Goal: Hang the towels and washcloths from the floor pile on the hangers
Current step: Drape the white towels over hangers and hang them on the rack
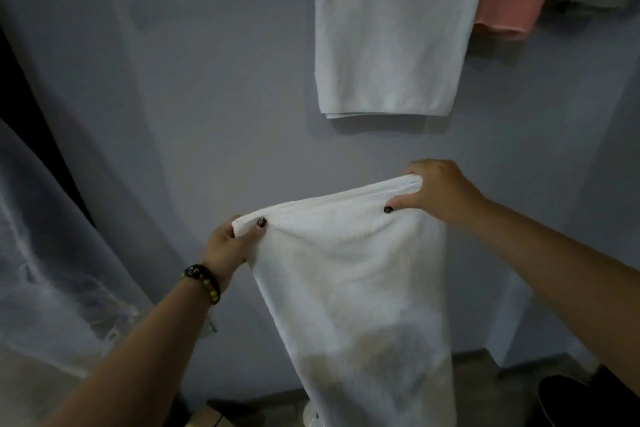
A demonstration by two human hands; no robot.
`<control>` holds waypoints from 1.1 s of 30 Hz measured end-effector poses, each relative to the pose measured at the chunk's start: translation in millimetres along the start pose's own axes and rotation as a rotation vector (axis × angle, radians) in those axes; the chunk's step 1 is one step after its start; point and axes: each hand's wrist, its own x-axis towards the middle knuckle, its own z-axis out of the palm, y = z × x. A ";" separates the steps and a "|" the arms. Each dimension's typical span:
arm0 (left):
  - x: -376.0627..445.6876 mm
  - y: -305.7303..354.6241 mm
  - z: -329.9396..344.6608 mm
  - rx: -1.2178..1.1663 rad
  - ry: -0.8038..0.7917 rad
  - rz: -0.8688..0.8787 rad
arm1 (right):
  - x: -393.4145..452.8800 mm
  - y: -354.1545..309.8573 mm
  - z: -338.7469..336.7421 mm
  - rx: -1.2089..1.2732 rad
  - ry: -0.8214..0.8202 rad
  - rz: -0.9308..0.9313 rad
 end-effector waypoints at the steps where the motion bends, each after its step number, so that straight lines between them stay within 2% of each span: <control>1: -2.7 -2.6 6.4 -0.030 -0.001 -0.014 | 1.9 4.8 -0.7 -0.015 -0.004 -0.005; 4: -5.7 8.4 29.1 -0.026 0.107 0.094 | 6.0 22.4 -1.2 -0.020 0.015 0.046; 8: -8.9 38.7 55.8 0.095 0.301 0.314 | 12.2 48.7 -7.0 -0.050 -0.089 0.161; 12: -6.1 69.5 70.6 0.322 0.369 0.578 | 18.0 68.2 -6.6 0.015 -0.163 0.191; 15: -3.1 86.7 77.4 0.396 0.387 0.694 | 29.5 55.3 -5.2 0.001 -0.272 0.149; 19: 6.2 97.6 72.4 0.553 0.302 0.816 | 44.7 -23.3 5.8 0.409 -0.360 -0.022; 23: 9.3 105.9 52.8 0.670 0.279 0.864 | 62.8 -86.3 30.9 0.498 -0.486 -0.185; 29: 21.2 112.3 -0.9 0.689 0.401 0.842 | 80.1 -84.1 85.8 0.503 -0.372 -0.188; 33: 37.9 113.0 -31.5 0.612 0.535 0.758 | 86.4 -72.6 115.5 0.337 -0.258 -0.117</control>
